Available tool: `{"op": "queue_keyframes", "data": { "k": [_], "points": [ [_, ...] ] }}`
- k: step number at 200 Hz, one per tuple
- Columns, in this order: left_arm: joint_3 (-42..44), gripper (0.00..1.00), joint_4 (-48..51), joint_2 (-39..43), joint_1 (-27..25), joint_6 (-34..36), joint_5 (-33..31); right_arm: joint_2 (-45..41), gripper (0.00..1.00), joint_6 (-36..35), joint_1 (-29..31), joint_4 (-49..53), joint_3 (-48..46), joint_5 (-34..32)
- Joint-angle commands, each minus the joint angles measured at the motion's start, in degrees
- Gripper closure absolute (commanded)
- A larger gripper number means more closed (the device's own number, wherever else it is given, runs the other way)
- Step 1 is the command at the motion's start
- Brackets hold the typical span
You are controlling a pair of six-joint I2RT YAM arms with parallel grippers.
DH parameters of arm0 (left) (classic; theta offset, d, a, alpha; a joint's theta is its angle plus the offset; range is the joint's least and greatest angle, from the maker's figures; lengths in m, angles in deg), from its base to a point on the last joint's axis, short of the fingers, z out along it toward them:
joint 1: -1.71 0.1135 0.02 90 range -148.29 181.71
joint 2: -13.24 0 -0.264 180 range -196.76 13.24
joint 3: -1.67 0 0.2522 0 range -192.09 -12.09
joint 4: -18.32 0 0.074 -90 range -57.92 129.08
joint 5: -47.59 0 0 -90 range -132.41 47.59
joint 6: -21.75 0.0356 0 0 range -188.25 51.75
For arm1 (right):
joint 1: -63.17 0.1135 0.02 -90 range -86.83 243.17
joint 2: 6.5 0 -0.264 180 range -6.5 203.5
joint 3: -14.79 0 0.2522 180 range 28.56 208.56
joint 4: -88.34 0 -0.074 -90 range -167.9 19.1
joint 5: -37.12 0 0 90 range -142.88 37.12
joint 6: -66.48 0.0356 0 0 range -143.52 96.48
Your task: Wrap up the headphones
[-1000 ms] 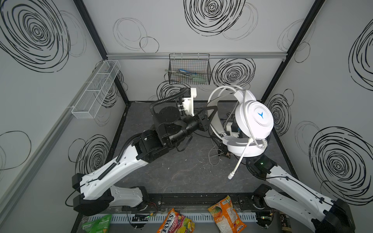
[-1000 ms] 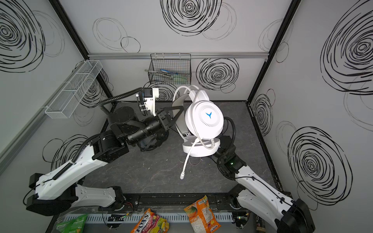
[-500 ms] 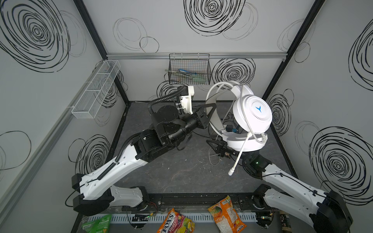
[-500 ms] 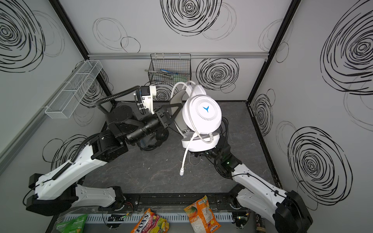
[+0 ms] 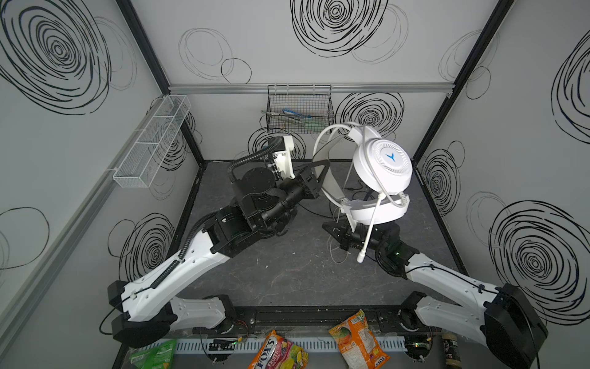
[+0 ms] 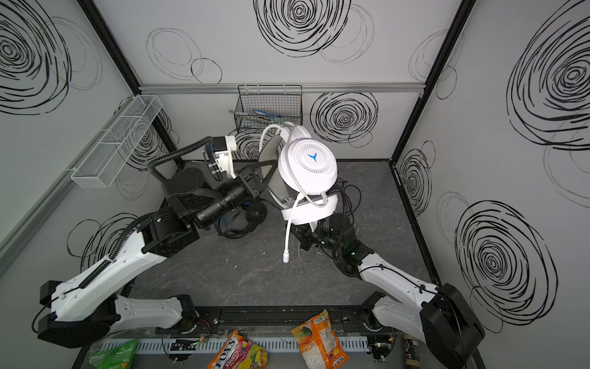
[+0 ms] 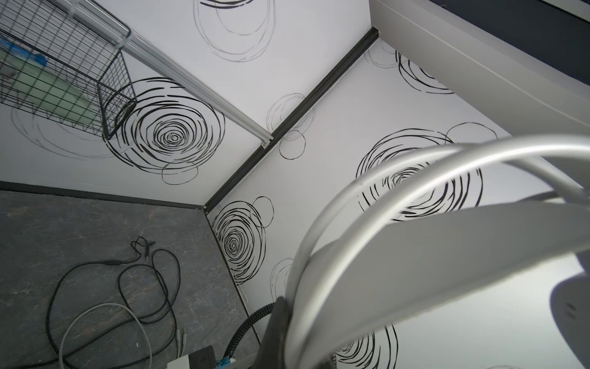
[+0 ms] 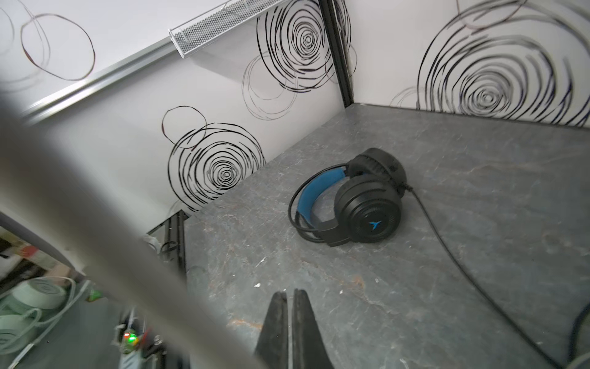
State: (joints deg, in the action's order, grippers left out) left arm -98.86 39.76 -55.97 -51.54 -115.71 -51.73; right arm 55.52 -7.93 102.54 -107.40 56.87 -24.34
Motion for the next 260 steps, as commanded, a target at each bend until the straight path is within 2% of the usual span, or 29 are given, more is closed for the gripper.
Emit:
{"op": "queue_keyframes", "data": {
  "k": [1, 35, 58, 90, 146, 198, 230, 260],
  "points": [
    [-0.29, 1.0, -8.09, 2.01, 1.34, -3.68, -3.47, 1.29, 1.0, -1.58, 1.32, 0.02, 1.31, 2.03],
    [-1.97, 1.0, -6.33, 0.94, 3.52, -3.65, -9.27, 0.3, 1.0, -5.18, 4.83, 6.56, 2.8, -3.0],
    [-3.38, 1.0, -3.71, -0.4, 5.68, -3.85, -14.41, -2.89, 1.0, -7.03, 6.78, 9.94, 2.54, -5.6],
    [-4.48, 1.0, -1.88, -3.15, 8.77, -4.44, -18.43, -7.5, 1.0, -8.68, 9.83, 16.24, 3.82, -10.02],
    [-6.38, 1.0, 2.03, -8.82, 9.58, -3.84, -25.37, -9.61, 1.0, -11.43, 16.81, 27.11, 10.11, -17.35],
    [-6.08, 1.0, 5.33, -11.63, 10.19, 3.53, -31.9, -10.54, 1.0, -14.76, 22.2, 36.35, 19.64, -23.49],
    [-3.81, 1.0, 5.16, -11.57, 10.54, 9.9, -35.02, -12.81, 1.0, -16.63, 24.39, 40.06, 24.05, -27.23],
    [-1.38, 1.0, 5.49, -10.85, 10.3, 13.99, -37.51, -11.95, 1.0, -18.33, 25.17, 47.5, 30.18, -30.12]
  ]
}}
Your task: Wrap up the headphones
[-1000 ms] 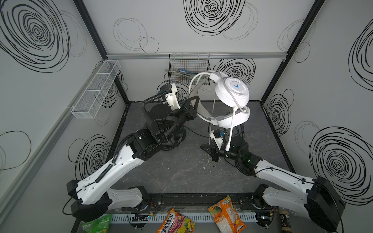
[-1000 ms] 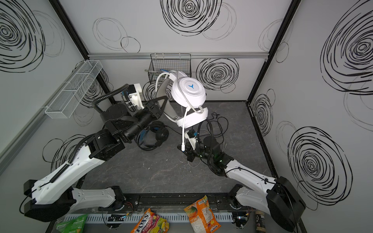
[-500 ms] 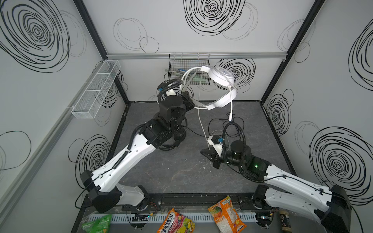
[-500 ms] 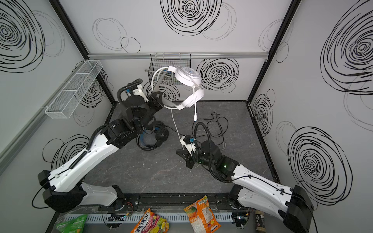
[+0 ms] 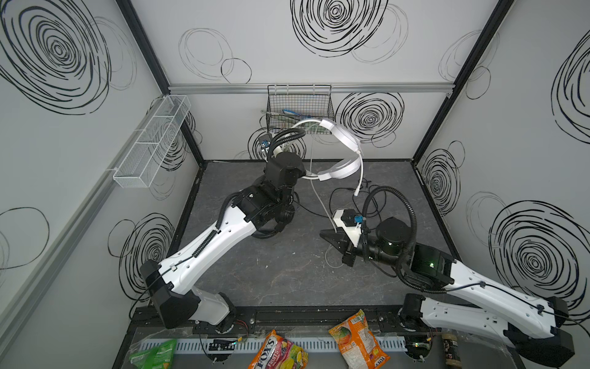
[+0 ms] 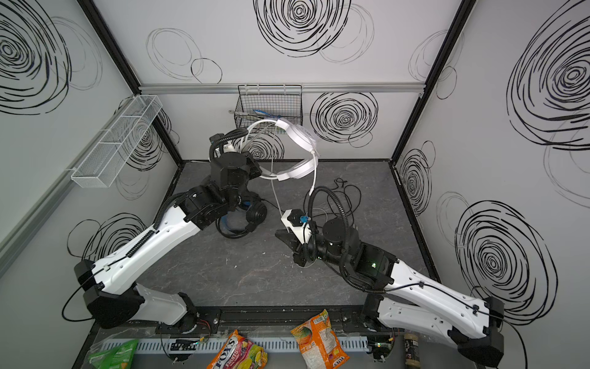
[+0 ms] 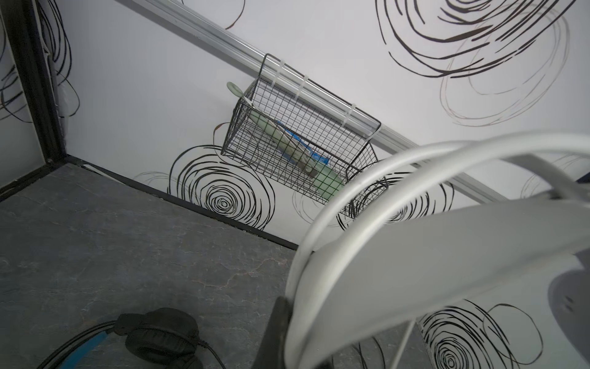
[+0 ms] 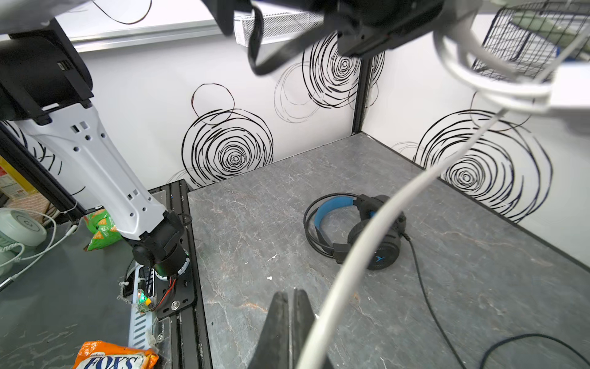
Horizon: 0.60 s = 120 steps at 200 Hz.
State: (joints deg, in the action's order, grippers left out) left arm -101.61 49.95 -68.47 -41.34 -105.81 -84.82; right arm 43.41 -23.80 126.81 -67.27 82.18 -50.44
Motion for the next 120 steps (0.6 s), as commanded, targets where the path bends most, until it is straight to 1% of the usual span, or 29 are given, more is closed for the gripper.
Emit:
{"op": "queue_keyframes", "data": {
  "k": [1, 21, 48, 61, 87, 100, 120],
  "points": [
    [1.41, 1.0, -4.65, 1.69, 0.08, 4.21, -4.47, 0.22, 1.0, -2.54, 0.94, 7.6, 5.11, -4.11],
    [2.23, 1.0, -3.72, 1.81, -0.69, 7.3, -6.23, 0.65, 1.0, -4.58, 1.4, 11.53, 8.3, -6.2],
    [3.67, 1.0, -4.48, 1.99, -3.07, 12.75, -9.31, 1.71, 1.0, -8.36, 1.47, 15.37, 12.22, -8.67],
    [4.55, 1.0, -5.26, 1.99, -4.19, 17.19, -10.1, 2.31, 1.0, -10.32, 1.49, 16.64, 13.77, -9.95],
    [5.61, 1.0, -5.65, 2.04, -6.79, 23.01, -12.48, 3.5, 1.0, -14.23, 1.49, 18.96, 16.57, -12.47],
    [6.23, 1.0, -5.59, 2.41, -8.01, 25.22, -13.11, 4.37, 1.0, -16.35, 1.49, 20.65, 18.0, -13.79],
    [6.44, 1.0, -3.5, 2.68, -9.3, 27.7, -12.26, 5.43, 1.0, -19.52, 1.49, 22.21, 19.4, -16.61]
  ]
}}
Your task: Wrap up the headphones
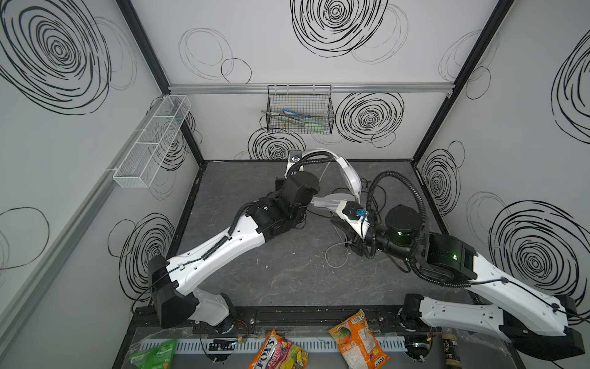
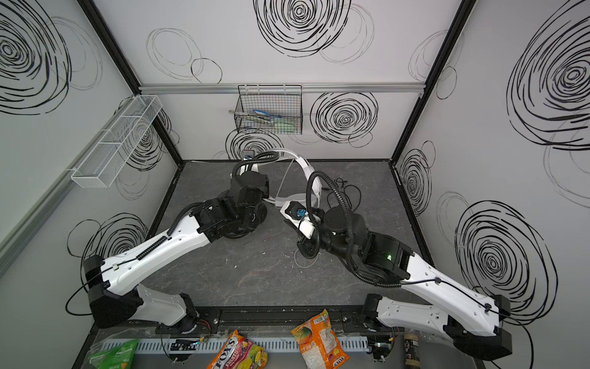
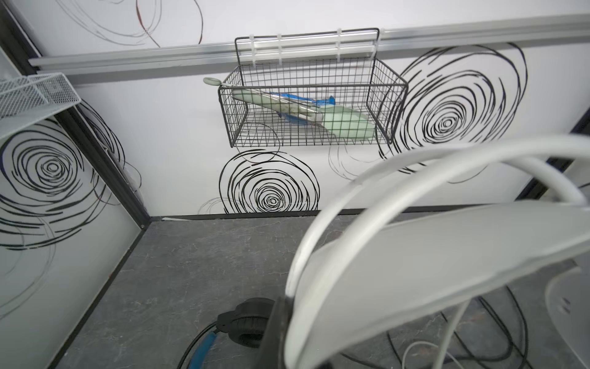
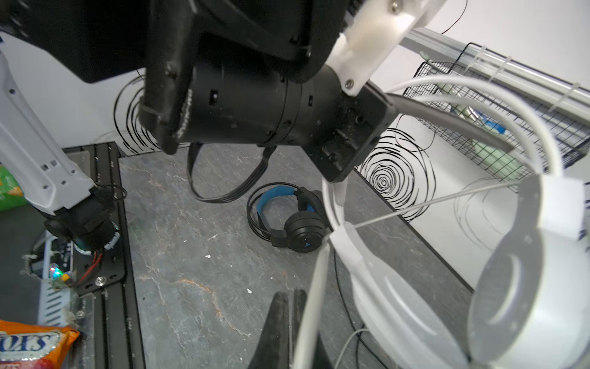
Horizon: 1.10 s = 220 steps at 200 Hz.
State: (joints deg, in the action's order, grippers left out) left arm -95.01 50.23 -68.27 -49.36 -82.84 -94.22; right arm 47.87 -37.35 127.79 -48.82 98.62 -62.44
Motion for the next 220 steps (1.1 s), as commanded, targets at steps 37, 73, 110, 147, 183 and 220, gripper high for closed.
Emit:
{"op": "queue_keyframes", "data": {
  "k": [37, 73, 110, 147, 183, 220],
  "points": [
    [1.84, 1.0, 1.21, 4.28, -2.89, 3.84, 0.36, 1.09, 1.0, -7.91, 0.42, 2.46, 3.72, -9.59],
    [4.3, 1.0, 4.27, 6.13, -3.81, 3.94, 0.98, 1.18, 1.0, -8.72, 0.41, 3.13, 3.9, -13.71],
    [2.71, 1.0, 7.31, 5.89, -5.15, 8.86, -1.53, 0.75, 0.99, -12.03, 0.38, 4.52, 3.01, -19.52],
    [0.68, 1.0, 9.97, 5.12, -6.68, 13.12, -0.8, -0.08, 0.96, -15.03, -0.05, 1.67, 1.44, -25.42],
    [0.86, 1.0, 12.85, 6.7, -6.5, 11.7, 8.34, 0.08, 0.92, -15.77, -3.42, -1.5, 1.56, -24.36],
    [2.92, 1.0, 12.61, 9.75, -5.9, 9.88, 15.93, 0.03, 0.89, -15.88, -8.69, -3.12, 1.75, -20.8]
  ]
}}
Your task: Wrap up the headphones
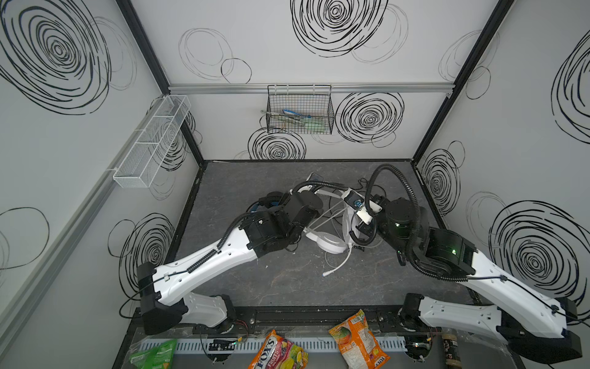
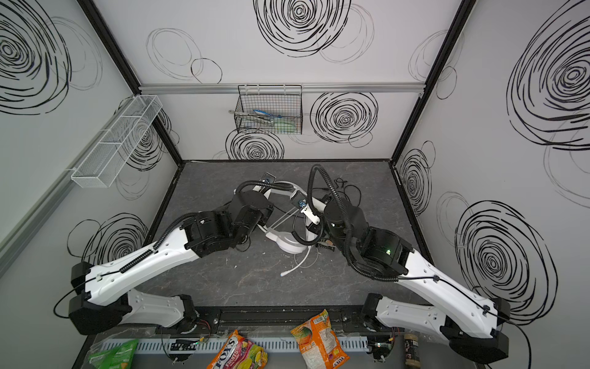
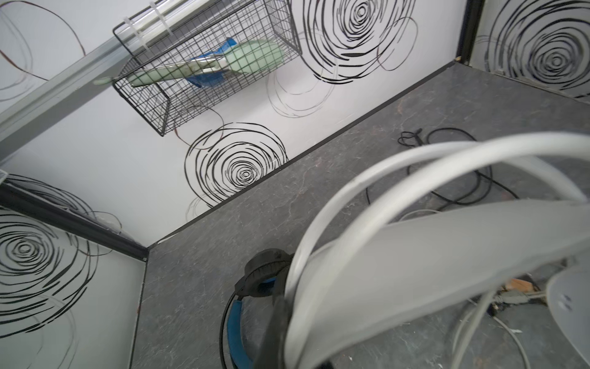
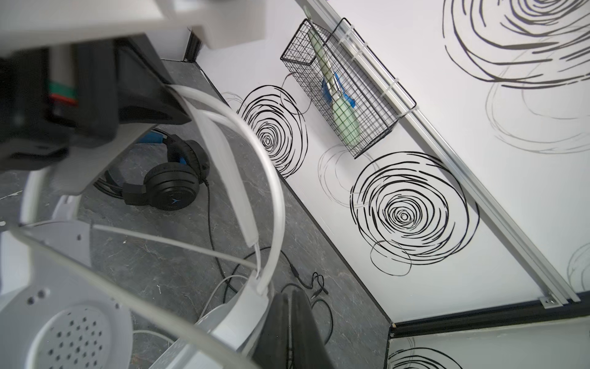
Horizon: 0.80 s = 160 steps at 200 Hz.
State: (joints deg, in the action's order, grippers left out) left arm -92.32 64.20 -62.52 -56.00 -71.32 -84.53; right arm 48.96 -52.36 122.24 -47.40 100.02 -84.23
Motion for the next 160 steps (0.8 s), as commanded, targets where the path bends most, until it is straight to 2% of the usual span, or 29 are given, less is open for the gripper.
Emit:
{"op": "queue_keyframes", "data": {
  "k": [1, 23, 63, 97, 160],
  "points": [
    [0.28, 1.0, -1.4, 4.07, 0.75, -1.65, 6.44, -1.1, 0.89, -0.87, -3.24, -4.6, 0.35, 1.1],
    [-0.03, 1.0, -0.86, 4.79, 1.01, -2.13, 11.48, -1.36, 0.89, -0.86, -5.52, -5.1, 0.35, 3.59],
    [-1.42, 1.0, 0.83, 5.76, 0.84, -3.48, 13.57, -2.53, 0.88, -1.11, -7.2, -6.3, -0.9, 3.3],
    [-0.6, 1.0, 0.08, 7.58, 0.85, -4.34, 17.84, -3.85, 0.84, 0.48, -8.5, -6.42, -1.13, 4.9],
    [0.01, 1.0, -1.01, 9.65, 1.37, -7.47, 18.18, -6.13, 0.83, 1.81, -9.32, -7.2, -3.54, 4.37]
  ]
}}
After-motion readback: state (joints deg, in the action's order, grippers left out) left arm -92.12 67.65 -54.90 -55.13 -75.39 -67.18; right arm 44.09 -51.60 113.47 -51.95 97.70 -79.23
